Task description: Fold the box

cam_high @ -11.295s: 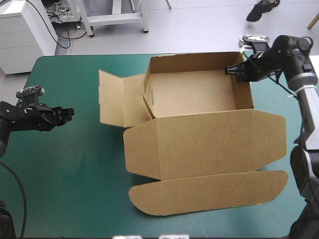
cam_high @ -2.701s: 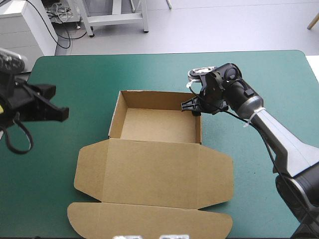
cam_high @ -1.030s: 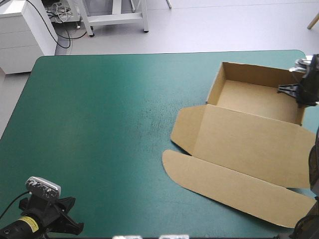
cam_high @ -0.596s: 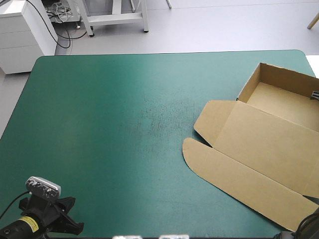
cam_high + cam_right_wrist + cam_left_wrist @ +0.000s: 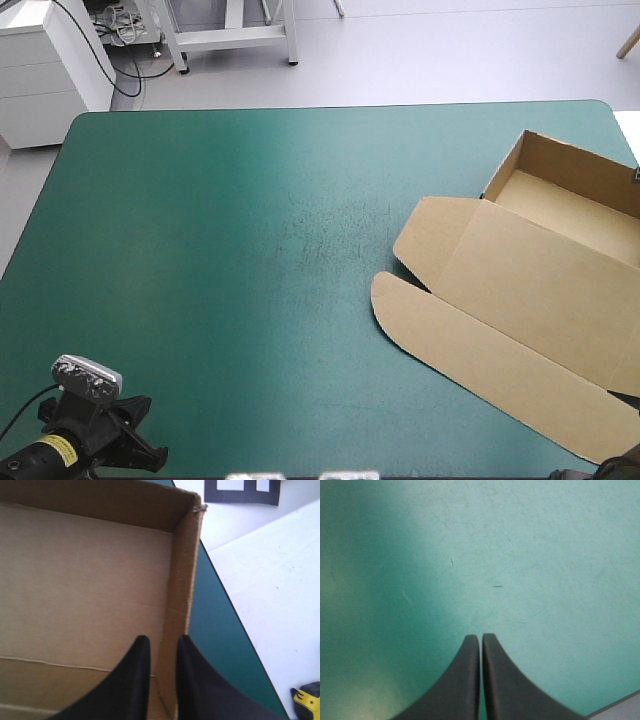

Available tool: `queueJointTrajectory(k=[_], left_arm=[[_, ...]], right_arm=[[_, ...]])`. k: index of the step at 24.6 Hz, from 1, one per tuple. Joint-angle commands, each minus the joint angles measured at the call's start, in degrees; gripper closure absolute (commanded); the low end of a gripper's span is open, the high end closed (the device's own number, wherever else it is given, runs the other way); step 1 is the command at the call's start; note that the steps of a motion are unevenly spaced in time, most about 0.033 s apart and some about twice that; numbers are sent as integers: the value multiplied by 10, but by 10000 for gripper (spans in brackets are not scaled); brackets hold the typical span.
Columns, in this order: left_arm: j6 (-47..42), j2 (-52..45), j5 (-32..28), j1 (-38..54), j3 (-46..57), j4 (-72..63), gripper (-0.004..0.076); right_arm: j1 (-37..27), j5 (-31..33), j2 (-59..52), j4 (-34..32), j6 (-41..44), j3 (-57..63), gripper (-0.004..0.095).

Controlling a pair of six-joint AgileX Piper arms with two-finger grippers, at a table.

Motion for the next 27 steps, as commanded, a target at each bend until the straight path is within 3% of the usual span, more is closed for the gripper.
queueJointTrajectory(k=[1,6,13,27], left_arm=[[-2,8,-31,-3,-13,-8,731],[-8,8,-32,-3,-13,-8,731],[-8,8,-32,-3,-13,-12,731],[-8,8,-32,-3,-13,-12,731]], right_arm=[[1,-12,-85,81,-27,-18,908],[92,-12,-209,95,-32,3,908],[212,-12,-354,86,-34,167,909],[225,-31,-668,101,-68,542,910]])
